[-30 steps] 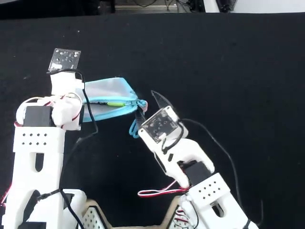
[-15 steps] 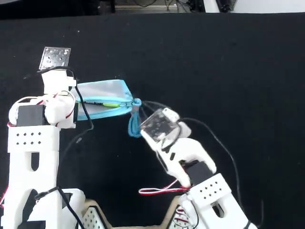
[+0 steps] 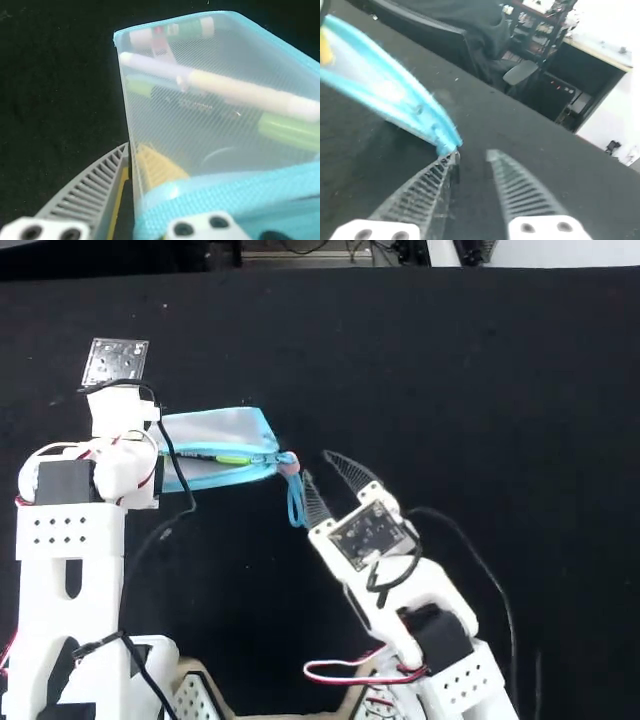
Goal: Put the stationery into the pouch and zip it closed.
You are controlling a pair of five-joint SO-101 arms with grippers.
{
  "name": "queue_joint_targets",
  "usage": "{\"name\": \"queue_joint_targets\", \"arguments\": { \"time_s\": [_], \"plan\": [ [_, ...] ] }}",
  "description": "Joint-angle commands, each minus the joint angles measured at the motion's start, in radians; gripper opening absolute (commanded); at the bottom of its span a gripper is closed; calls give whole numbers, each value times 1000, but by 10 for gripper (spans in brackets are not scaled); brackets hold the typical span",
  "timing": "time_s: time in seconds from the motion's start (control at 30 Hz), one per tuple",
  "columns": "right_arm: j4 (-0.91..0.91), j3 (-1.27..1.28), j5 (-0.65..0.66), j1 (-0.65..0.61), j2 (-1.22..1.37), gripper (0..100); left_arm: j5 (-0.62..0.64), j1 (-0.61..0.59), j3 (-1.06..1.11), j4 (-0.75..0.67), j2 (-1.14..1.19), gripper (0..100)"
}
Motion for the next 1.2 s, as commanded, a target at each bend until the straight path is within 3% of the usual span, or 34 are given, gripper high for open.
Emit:
{"name": "queue_joint_targets", "arguments": {
  "time_s": [0.0, 0.2, 0.47, 0.9, 0.97, 1.07, 1.17],
  "plan": [
    [-34, -4, -2, -52, 30, 180, -2, -28, 13, 23, 14, 30],
    [-186, -30, -2, -54, 232, 175, -6, -28, 15, 29, 14, 30],
    [-196, -185, 68, -54, 519, 178, -6, -28, 15, 29, 14, 30],
    [-278, -308, 92, -55, 717, 175, -3, -28, 15, 29, 14, 30],
    [-278, -323, 133, -55, 753, 146, -3, -28, 15, 29, 14, 30],
    [-279, -331, 213, -55, 771, 25, -3, -28, 15, 29, 14, 30],
    [-272, -323, 219, -54, 737, 12, -3, -28, 15, 28, 14, 30]
  ]
}}
